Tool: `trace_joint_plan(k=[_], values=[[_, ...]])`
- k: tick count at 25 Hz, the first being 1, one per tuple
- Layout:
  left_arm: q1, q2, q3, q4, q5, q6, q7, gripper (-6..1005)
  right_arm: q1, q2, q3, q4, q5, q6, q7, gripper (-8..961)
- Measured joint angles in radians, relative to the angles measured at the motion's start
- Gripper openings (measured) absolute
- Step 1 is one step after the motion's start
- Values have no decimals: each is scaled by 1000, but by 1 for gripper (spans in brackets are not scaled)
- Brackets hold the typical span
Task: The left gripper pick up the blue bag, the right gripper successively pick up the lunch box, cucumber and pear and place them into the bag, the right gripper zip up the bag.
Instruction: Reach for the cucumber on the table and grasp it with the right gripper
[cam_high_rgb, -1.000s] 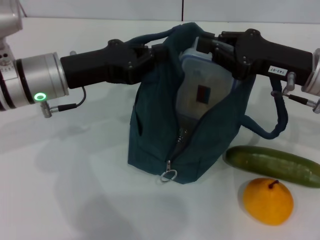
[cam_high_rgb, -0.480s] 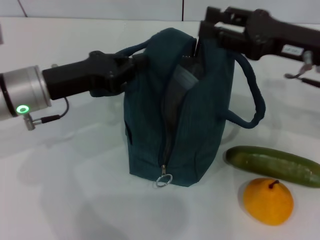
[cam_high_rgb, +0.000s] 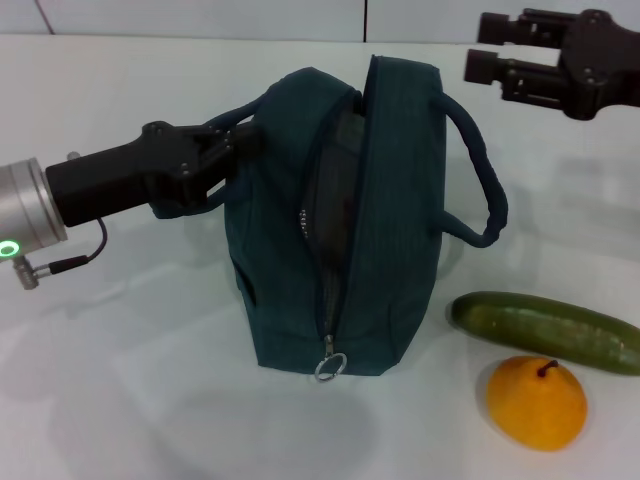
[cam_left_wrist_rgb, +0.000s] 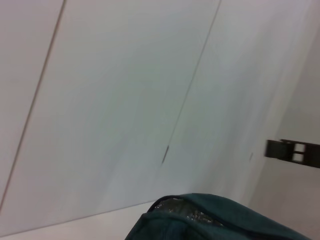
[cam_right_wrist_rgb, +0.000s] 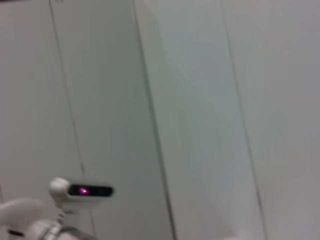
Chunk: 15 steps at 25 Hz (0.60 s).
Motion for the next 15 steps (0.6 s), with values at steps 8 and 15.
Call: trace_joint_plan(k=[8, 15], values=[[1, 21, -1, 2, -2, 26, 0, 34, -8, -22, 103, -141, -258, -28, 185, 557], [-4, 14, -1, -8, 3, 24, 28, 34, -9, -16, 148, -350, -537, -129, 400, 570]])
